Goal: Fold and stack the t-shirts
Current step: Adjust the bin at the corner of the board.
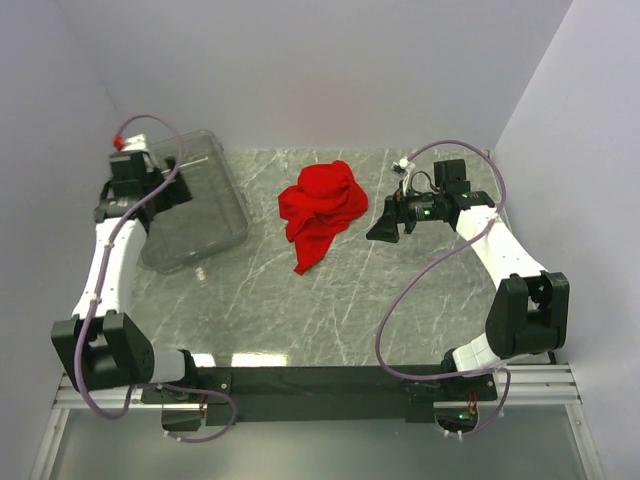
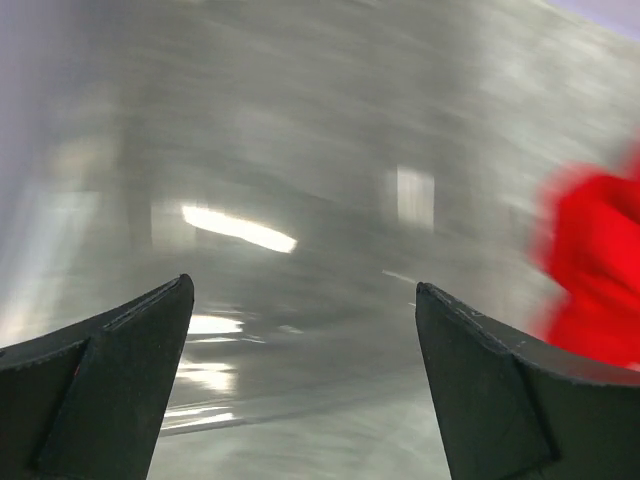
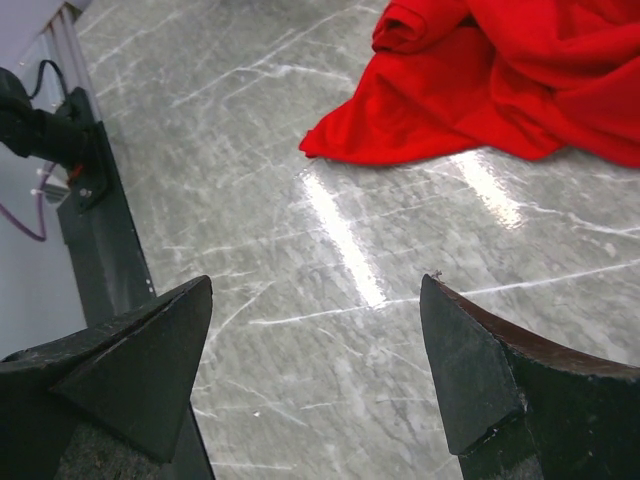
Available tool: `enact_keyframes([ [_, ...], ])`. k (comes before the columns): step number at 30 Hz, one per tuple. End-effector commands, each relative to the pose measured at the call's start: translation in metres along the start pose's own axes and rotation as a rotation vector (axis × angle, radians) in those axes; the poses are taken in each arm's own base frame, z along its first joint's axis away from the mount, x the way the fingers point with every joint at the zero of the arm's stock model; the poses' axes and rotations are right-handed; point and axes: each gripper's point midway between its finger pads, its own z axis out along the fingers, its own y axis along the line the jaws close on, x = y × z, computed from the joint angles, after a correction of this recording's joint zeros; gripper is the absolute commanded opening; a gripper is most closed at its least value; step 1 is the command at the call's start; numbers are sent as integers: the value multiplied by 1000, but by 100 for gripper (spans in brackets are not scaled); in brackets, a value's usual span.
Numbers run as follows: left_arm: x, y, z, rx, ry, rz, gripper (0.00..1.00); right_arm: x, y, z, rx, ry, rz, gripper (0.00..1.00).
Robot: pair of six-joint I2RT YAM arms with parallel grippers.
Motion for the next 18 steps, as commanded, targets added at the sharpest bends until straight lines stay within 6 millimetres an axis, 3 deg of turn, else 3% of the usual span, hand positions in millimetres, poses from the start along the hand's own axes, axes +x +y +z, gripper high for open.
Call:
enact_keyframes([
  [1, 36, -100, 5, 373, 152, -132, 97, -12, 3, -6, 32, -16, -76, 90],
  [2, 47, -111, 15, 380, 195, -144, 97, -12, 3, -6, 34, -16, -77, 90],
  [4, 50, -138, 20, 391, 229, -201, 94, -9, 4, -7, 38, -16, -77, 90],
  [6, 69, -155, 37, 347, 302, -224, 94, -4, 5, -7, 41, -12, -72, 90],
  [7, 65, -161, 42, 332, 298, -225, 95, -2, 5, -6, 43, -13, -70, 90],
  [8, 82, -162, 56, 283, 341, -212, 95, -1, 6, -6, 43, -14, -70, 90],
  [9, 81, -173, 57, 273, 342, -212, 94, 2, 7, -7, 45, -13, -68, 90],
  [12, 116, -170, 77, 129, 425, -146, 95, 5, 7, -9, 58, -13, -67, 90],
  [13, 113, -172, 82, 101, 419, -140, 95, 5, 7, -9, 58, -13, -71, 90],
  [15, 135, -159, 93, -20, 453, -83, 94, 7, 7, -9, 61, -12, -67, 90],
  [18, 145, -149, 105, -115, 451, -38, 90, 6, 8, -8, 59, -14, -64, 90],
])
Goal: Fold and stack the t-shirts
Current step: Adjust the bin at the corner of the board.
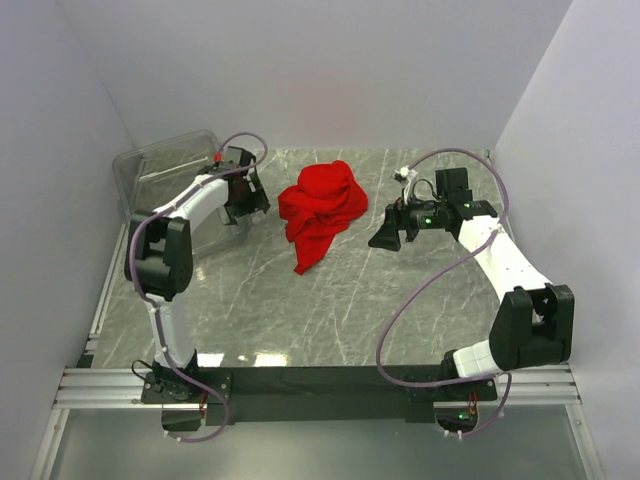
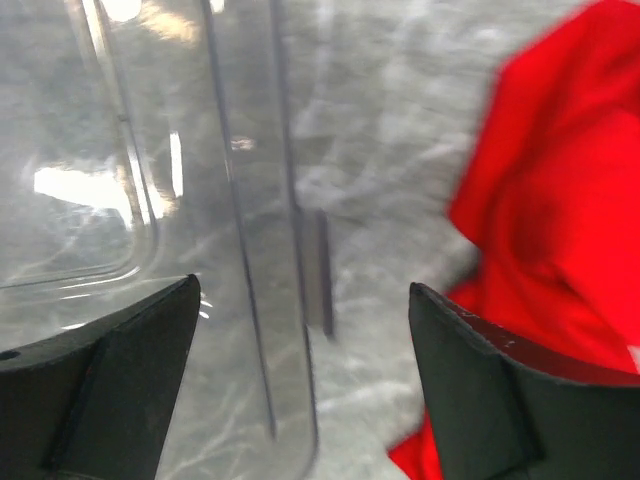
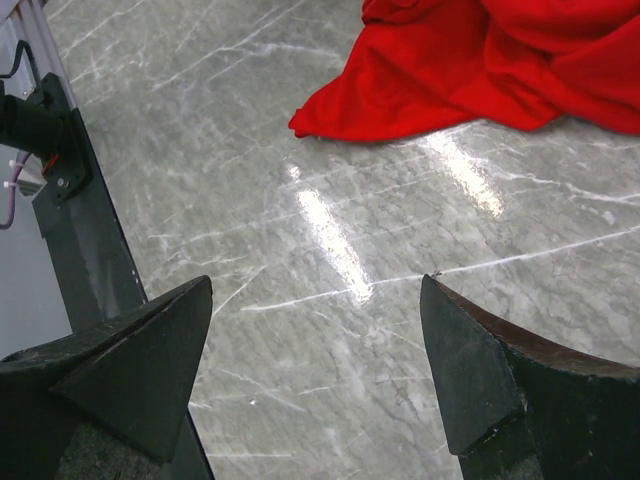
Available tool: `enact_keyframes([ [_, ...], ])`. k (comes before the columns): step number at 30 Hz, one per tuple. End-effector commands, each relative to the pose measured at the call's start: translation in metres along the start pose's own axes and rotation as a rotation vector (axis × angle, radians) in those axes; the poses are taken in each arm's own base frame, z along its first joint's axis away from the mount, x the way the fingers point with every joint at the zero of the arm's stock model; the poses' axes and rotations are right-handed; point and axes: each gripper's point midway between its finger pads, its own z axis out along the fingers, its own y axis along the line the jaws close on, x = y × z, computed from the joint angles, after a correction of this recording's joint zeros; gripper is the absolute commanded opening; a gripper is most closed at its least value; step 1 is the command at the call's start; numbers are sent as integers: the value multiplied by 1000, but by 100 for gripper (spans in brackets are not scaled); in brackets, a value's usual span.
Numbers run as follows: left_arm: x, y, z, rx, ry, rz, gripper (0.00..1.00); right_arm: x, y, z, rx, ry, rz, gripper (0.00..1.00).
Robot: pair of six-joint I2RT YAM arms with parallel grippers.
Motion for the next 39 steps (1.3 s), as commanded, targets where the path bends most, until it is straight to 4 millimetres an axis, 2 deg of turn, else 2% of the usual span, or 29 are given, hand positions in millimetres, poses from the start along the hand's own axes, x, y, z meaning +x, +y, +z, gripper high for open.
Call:
enact_keyframes([
  [1, -5, 27, 3, -187, -42, -2, 86, -11, 4, -5, 11, -33, -48, 90],
  [4, -7, 32, 8, -220, -77, 33, 78, -12, 4, -4, 7, -35, -45, 90],
  [5, -8, 32, 9, -225, -83, 52, 69, -13, 4, -4, 8, -35, -43, 90],
  [7, -10, 31, 8, -237, -99, 129, 58, -13, 4, -3, 5, -36, -42, 90],
  [9, -10, 30, 8, -257, -98, 209, 52, -14, 3, -3, 5, -38, -40, 90],
  [10, -10, 33, 8, -276, -99, 234, 41, -15, 3, -3, 5, -40, -41, 90],
  [12, -7, 38, 8, -301, -86, 289, 31, -14, 3, -3, 4, -40, -37, 90],
  [13, -6, 40, 8, -307, -82, 303, 22, -14, 3, -3, 5, -40, -39, 90],
  [17, -1, 52, 4, -335, -72, 363, 7, -14, 4, -4, 6, -37, -41, 90],
  [19, 4, 58, 5, -342, -57, 401, 4, -14, 3, -3, 4, -37, -40, 90],
  [23, 6, 72, -1, -378, -70, 444, 4, -17, 3, -3, 3, -36, -42, 90],
  [27, 4, 98, -4, -421, -60, 465, 4, -18, 3, -4, 3, -36, -45, 90],
  [33, -3, 115, -7, -431, -55, 549, 9, -18, 6, -3, -8, -42, -37, 90],
  [36, -7, 121, -9, -443, -56, 580, 15, -17, 7, -4, -11, -46, -37, 90],
  [39, -13, 118, -17, -431, -89, 578, 31, -16, 8, -4, -10, -42, -43, 90],
])
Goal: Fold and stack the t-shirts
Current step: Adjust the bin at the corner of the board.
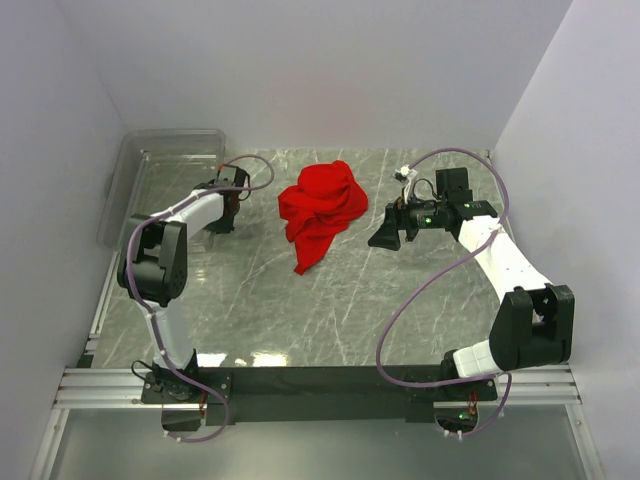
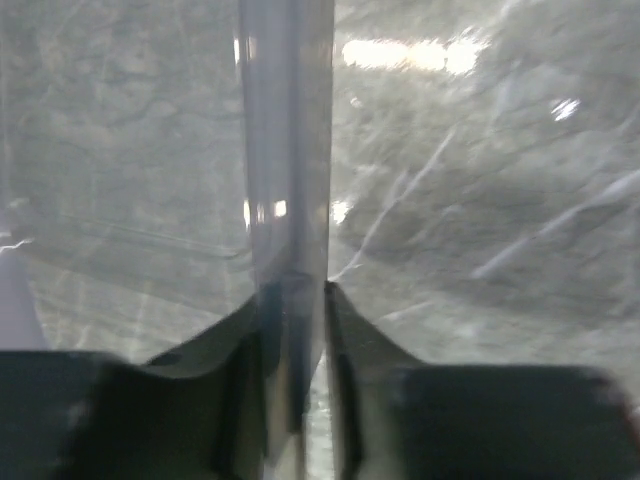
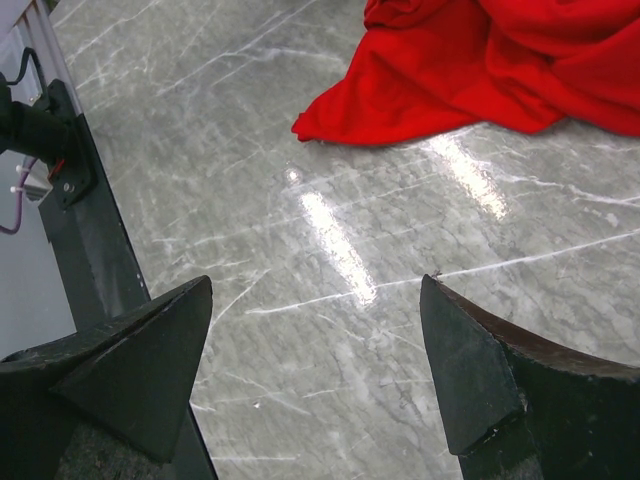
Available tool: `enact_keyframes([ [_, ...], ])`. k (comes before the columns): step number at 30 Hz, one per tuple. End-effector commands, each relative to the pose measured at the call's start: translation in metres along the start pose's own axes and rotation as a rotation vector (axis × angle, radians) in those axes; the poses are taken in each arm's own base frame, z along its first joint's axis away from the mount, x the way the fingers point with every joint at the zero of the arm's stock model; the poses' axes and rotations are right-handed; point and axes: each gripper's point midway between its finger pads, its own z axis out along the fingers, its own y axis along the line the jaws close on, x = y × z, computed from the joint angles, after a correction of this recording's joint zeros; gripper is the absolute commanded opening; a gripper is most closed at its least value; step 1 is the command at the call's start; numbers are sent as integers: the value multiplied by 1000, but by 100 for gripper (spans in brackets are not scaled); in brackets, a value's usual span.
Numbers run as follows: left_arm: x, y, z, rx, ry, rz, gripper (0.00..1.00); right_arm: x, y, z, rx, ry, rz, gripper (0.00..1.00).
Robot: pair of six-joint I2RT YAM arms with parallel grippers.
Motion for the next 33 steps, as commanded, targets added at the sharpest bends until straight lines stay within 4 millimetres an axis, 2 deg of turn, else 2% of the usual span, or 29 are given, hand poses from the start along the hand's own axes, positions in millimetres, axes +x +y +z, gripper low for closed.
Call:
enact_keyframes([
  [1, -7, 22, -21, -31, -45, 26, 44, -13, 7, -4, -7, -30, -52, 90],
  [3, -12, 24, -28, -23, -73, 11, 53, -14, 6, -5, 1, -28, -72, 90],
  [4, -18, 28, -37, -16, -100, -5, 61, -13, 6, -6, 2, -22, -72, 91],
  [6, -23, 29, -48, 8, -129, -25, 67, -15, 5, -8, 15, -21, -97, 91],
  [9, -36, 30, -81, 52, -210, -65, 75, -16, 3, -12, 38, -6, -133, 91],
  [10, -44, 33, -102, 72, -267, -89, 78, -15, 2, -14, 46, 5, -140, 91],
  [11, -49, 31, -115, 98, -303, -100, 80, -17, 1, -17, 61, 7, -176, 91],
  [12, -53, 19, -130, 161, -337, -113, 81, -17, -1, -18, 76, 16, -192, 91],
  [13, -64, 19, -154, 217, -415, -155, 85, -16, -6, -20, 105, 29, -205, 91],
  [15, -66, 8, -173, 324, -462, -239, 93, -14, -11, -22, 131, 36, -252, 94],
  [16, -70, -2, -193, 442, -510, -262, 99, -16, -14, -22, 144, 25, -291, 95],
  [19, -78, -34, -213, 658, -569, -319, 99, -10, -18, -19, 135, 26, -332, 98],
  [21, -86, -51, -219, 755, -575, -334, 99, -6, -22, -16, 130, 33, -335, 98],
  [22, -87, -63, -207, 773, -535, -329, 95, -8, -24, -15, 133, 30, -349, 98],
  [24, -97, -81, -211, 861, -517, -316, 91, -11, -29, -15, 145, 32, -366, 98],
  [25, -97, -95, -196, 875, -469, -304, 88, -15, -30, -15, 149, 28, -367, 98],
  [27, -106, -108, -194, 924, -461, -284, 87, -23, -31, -15, 153, 18, -371, 98],
  [28, -104, -121, -177, 926, -416, -272, 85, -25, -30, -16, 153, 15, -361, 98],
  [29, -112, -126, -179, 953, -423, -254, 85, -28, -29, -16, 152, 10, -360, 98],
  [30, -114, -132, -176, 965, -410, -237, 84, -28, -29, -17, 153, 9, -355, 98],
  [31, -112, -142, -162, 968, -379, -220, 83, -27, -29, -17, 154, 12, -348, 98],
  [33, -121, -151, -161, 973, -400, -170, 83, -26, -31, -17, 163, 17, -345, 98],
])
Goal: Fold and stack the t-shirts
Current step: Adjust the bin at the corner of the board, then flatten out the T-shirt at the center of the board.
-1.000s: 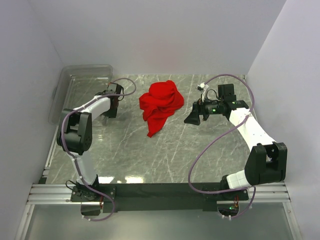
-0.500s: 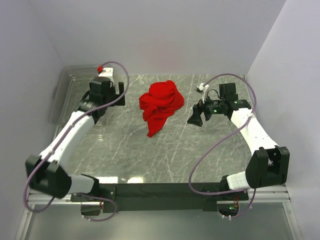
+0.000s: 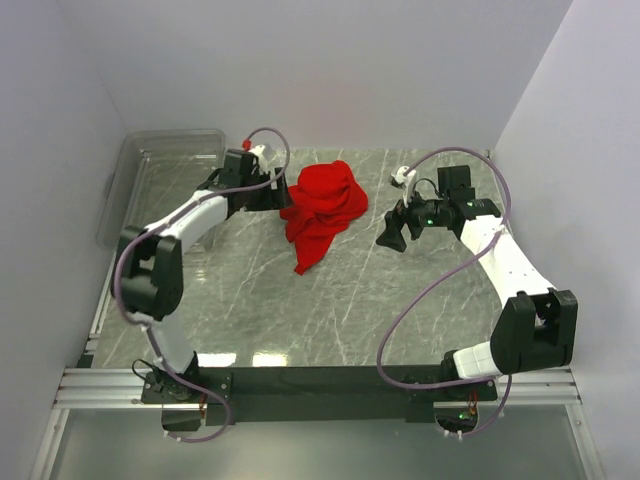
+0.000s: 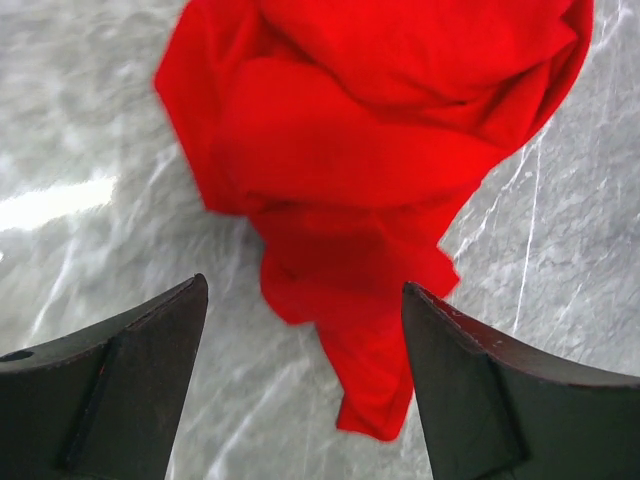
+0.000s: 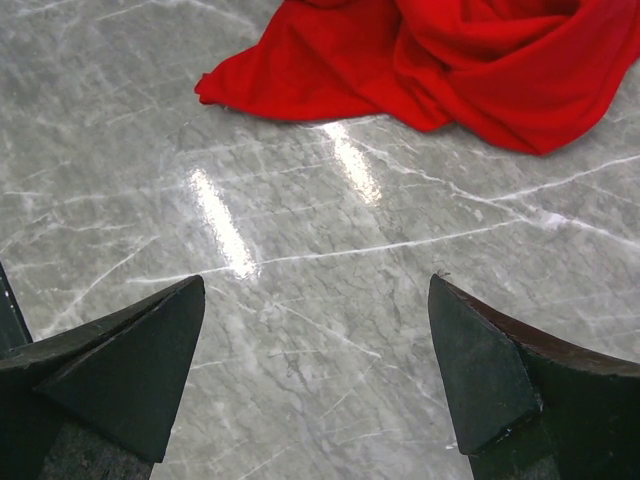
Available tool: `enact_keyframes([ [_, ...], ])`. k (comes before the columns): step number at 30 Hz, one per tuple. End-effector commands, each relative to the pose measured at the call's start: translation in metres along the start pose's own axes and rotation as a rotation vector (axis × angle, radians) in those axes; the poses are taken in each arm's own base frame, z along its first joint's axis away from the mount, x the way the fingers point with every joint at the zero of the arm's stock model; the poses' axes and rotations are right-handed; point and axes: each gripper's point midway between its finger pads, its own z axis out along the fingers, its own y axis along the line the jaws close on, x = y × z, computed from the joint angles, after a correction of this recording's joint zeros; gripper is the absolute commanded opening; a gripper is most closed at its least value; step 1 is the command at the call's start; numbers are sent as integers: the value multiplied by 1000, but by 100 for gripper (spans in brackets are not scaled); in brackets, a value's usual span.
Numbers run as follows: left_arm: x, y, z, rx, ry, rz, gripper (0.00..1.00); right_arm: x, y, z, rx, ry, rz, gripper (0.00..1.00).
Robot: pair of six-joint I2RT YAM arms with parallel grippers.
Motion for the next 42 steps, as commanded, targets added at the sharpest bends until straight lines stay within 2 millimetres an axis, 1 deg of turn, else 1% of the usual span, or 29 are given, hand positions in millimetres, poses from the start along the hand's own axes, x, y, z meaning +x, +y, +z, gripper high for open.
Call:
enact_keyframes([
  [1, -34, -36, 7, 130, -60, 92, 83, -21, -9, -6, 36, -32, -56, 98],
  [2, -40, -38, 10, 135, -70, 128, 83, -20, -10, -7, 38, -31, -55, 98],
  [3, -40, -38, 15, 122, -69, 147, 84, -20, -11, -7, 40, -30, -52, 98],
  [4, -36, -33, 23, 106, -54, 159, 84, -19, -9, -7, 35, -31, -43, 98],
  [5, -40, -32, 26, 98, -62, 209, 84, -19, -9, -7, 32, -30, -38, 98],
  [7, -42, -20, 33, 47, -65, 289, 83, -19, -6, -7, 21, -33, -24, 98],
  [11, -36, -5, 40, -10, -35, 445, 82, -19, -5, -6, 16, -38, 6, 98],
  [14, -27, -1, 44, -1, 12, 508, 80, -17, -5, -4, 17, -37, 25, 98],
  [16, -23, 4, 49, -9, 32, 520, 79, -16, -5, -4, 17, -38, 31, 98],
  [18, -25, 3, 52, -5, 33, 541, 78, -16, -4, -4, 15, -37, 36, 98],
  [19, -21, 7, 57, -8, 47, 542, 74, -15, -4, -4, 14, -36, 42, 98],
  [21, -26, 2, 61, 14, 50, 552, 71, -14, -4, -4, 16, -36, 48, 98],
  [22, -16, 5, 68, 19, 90, 544, 70, -14, -4, -4, 19, -38, 51, 98],
  [23, -22, 1, 69, 32, 82, 547, 68, -14, -4, -4, 19, -39, 55, 98],
  [25, -14, 3, 77, 48, 112, 538, 67, -14, -4, -5, 20, -40, 56, 98],
  [27, -13, 3, 81, 49, 116, 532, 67, -14, -4, -6, 22, -43, 54, 98],
  [29, -11, 6, 85, 45, 125, 532, 61, -14, -5, -6, 26, -42, 57, 98],
  [30, -8, 7, 88, 48, 135, 526, 51, -13, -4, -6, 25, -41, 59, 98],
  [31, -13, 4, 88, 53, 129, 531, 44, -13, -5, -7, 27, -42, 58, 98],
  [33, -14, 3, 85, 50, 142, 521, 21, -13, -5, -7, 29, -40, 55, 98],
  [34, -20, 1, 79, 38, 128, 512, 1, -13, -5, -7, 30, -41, 52, 98],
  [35, -28, -2, 76, 36, 96, 512, 1, -13, -5, -8, 33, -40, 52, 98],
  [36, -44, -12, 62, 39, 42, 518, 1, -13, -6, -8, 35, -39, 48, 98],
  [37, -45, -13, 55, 33, 27, 505, 1, -13, -7, -8, 38, -37, 45, 98],
  [38, -53, -16, 47, 25, -4, 501, 1, -13, -7, -9, 42, -33, 43, 98],
  [39, -73, -27, 28, 29, -77, 505, 1, -12, -8, -9, 44, -32, 39, 98],
  [40, -73, -28, 21, 29, -87, 488, 1, -14, -9, -10, 49, -35, 32, 98],
  [41, -80, -33, 12, 39, -114, 484, 1, -13, -10, -9, 51, -32, 33, 98],
  [42, -90, -41, -4, 51, -155, 485, 0, -13, -10, -9, 52, -30, 32, 98],
])
